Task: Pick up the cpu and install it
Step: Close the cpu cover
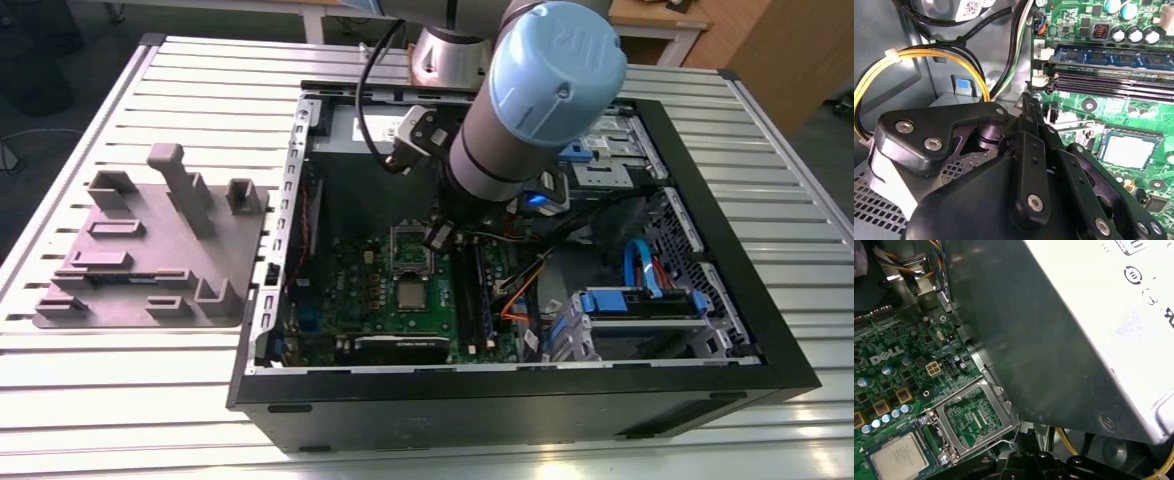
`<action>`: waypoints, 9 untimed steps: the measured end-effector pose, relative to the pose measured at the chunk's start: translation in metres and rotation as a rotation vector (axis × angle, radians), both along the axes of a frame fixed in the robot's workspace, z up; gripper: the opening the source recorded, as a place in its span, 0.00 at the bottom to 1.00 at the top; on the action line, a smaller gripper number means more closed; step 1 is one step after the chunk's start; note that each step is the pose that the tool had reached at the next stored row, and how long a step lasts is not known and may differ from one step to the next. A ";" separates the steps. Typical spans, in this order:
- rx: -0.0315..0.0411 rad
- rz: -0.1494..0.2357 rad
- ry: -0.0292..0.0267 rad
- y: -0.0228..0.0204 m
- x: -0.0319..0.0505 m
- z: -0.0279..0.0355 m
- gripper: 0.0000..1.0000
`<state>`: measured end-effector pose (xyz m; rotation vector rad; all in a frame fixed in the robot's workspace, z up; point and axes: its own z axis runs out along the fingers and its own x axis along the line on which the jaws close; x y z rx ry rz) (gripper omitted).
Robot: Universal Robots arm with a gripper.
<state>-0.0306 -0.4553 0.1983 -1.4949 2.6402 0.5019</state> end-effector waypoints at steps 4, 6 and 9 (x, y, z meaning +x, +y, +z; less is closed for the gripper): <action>-0.0097 0.000 0.0001 0.0002 -0.0001 0.0016 0.10; -0.0139 0.000 0.0002 0.0002 -0.0002 0.0025 0.10; -0.0177 0.000 0.0006 0.0005 -0.0005 0.0039 0.10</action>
